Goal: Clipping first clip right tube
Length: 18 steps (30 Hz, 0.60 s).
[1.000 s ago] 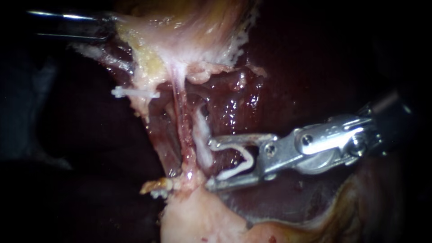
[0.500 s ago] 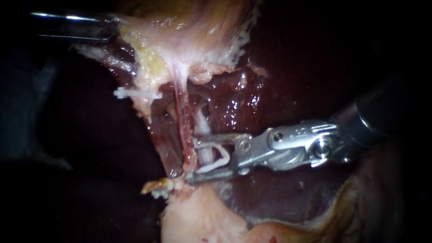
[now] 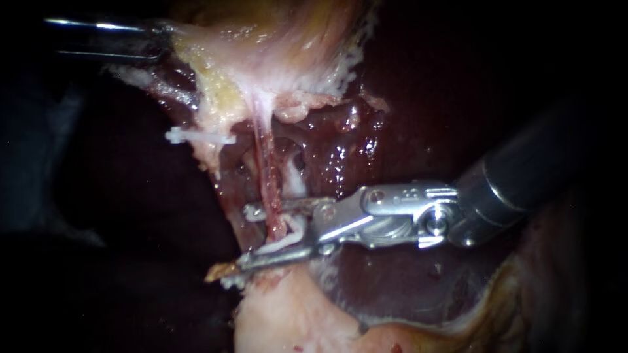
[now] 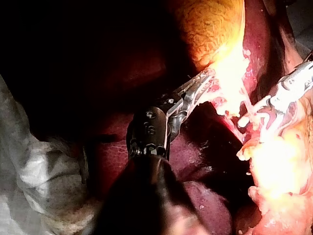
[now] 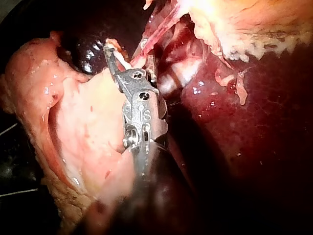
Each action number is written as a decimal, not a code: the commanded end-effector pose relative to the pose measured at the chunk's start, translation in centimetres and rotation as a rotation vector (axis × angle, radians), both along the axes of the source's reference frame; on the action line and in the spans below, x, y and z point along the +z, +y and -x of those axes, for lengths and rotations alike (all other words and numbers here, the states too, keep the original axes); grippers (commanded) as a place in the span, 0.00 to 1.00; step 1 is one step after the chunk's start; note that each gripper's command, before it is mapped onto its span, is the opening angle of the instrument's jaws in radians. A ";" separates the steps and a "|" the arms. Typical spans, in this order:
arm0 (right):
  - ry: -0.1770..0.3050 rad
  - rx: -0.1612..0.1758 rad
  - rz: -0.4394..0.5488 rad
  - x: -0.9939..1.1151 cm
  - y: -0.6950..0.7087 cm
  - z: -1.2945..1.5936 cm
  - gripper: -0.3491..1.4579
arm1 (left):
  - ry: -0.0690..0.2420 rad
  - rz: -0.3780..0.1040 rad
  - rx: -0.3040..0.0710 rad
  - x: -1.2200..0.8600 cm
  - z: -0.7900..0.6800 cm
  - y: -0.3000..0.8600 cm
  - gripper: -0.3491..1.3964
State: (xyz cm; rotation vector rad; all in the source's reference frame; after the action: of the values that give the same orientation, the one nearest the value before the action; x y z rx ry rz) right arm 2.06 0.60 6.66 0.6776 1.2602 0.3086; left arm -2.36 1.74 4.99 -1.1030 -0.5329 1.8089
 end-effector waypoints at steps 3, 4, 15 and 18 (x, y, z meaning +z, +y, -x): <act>0.011 -0.007 -0.014 0.01 -0.01 -0.04 0.47 | 0.000 0.000 0.000 0.01 0.00 0.00 0.00; 0.018 -0.006 -0.013 0.01 -0.01 -0.05 0.47 | 0.000 0.000 0.000 0.01 0.00 0.00 0.00; 0.039 -0.008 -0.045 -0.16 -0.16 -0.10 0.47 | 0.001 0.001 -0.001 0.02 0.01 0.00 0.00; 0.072 -0.046 -0.057 -0.28 -0.25 -0.13 0.47 | 0.001 0.001 -0.001 0.02 0.01 0.00 0.00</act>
State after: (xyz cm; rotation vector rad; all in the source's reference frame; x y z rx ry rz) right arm 2.19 0.33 6.34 0.7925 1.3128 0.2683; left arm -2.37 1.74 5.00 -1.1032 -0.5312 1.8092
